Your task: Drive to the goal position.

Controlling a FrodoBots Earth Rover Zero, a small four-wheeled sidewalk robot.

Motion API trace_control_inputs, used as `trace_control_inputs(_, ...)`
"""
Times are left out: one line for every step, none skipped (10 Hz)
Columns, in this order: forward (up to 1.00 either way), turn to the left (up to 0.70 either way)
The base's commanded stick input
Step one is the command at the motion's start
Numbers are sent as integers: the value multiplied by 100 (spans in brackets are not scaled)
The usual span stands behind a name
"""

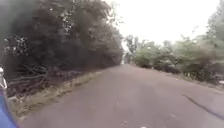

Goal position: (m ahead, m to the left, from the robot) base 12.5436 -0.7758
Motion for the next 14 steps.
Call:
trace_control_inputs(70, -1)
trace_control_inputs(70, -1)
trace_control_inputs(70, -1)
trace_control_inputs(70, -1)
trace_control_inputs(70, -1)
trace_control_inputs(70, -1)
trace_control_inputs(70, -1)
trace_control_inputs(70, -1)
trace_control_inputs(70, -1)
trace_control_inputs(70, -1)
trace_control_inputs(70, -1)
trace_control_inputs(70, -1)
trace_control_inputs(70, -1)
trace_control_inputs(70, -1)
